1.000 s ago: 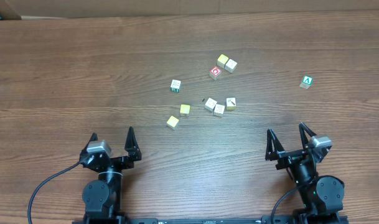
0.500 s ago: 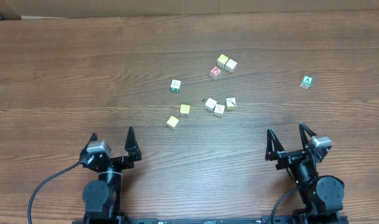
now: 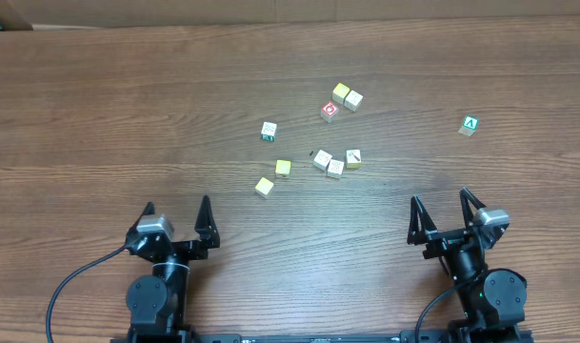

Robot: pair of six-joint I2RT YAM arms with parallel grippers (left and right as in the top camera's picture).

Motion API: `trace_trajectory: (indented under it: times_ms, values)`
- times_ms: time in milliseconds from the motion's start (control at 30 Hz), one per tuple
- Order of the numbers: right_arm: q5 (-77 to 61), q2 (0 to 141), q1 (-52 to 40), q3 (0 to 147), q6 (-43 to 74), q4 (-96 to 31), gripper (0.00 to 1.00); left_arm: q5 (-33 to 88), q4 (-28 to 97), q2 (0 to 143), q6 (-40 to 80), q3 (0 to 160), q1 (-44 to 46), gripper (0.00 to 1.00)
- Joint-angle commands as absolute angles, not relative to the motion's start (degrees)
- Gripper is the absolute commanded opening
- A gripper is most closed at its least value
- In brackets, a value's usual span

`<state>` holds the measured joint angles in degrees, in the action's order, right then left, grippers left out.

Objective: Flip 5 blocks

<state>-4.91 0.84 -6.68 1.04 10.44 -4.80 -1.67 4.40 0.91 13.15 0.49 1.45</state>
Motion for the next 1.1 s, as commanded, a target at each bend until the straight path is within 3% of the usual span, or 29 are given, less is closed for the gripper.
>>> trace_trajectory:
  times_ms: [0, 233, 433, 533, 833, 1067]
  values:
    - [-4.19, 0.91, -6.42, 1.69, 10.66, -6.09, 1.00, 2.00, 4.69, 0.38, 11.77, 0.97, 1.15, 1.00]
    - [-4.19, 7.46, -6.42, 9.04, 10.87, -10.72, 1.00, 1.04, 8.95, 8.34, 9.32, 8.12, 1.15, 1.00]
    - [-5.93, 21.43, -6.39, 20.12, 18.96, -15.40, 1.00, 2.22, 13.28, 28.82, 9.43, 21.67, 1.21, 1.00]
    - [-10.87, 31.31, -6.42, 28.10, 21.82, -21.02, 1.00, 5.13, 21.58, 42.13, 9.43, 34.39, 1.54, 1.00]
    - [-27.53, 57.49, -6.42, 52.56, 22.79, -50.33, 1.00, 7.16, 56.77, 71.07, 9.43, 73.08, 7.51, 1.00]
    - [-32.69, 69.12, -6.39, 57.93, 22.74, -69.58, 1.00, 9.32, 63.09, 77.97, 9.80, 79.15, 10.26, 1.00]
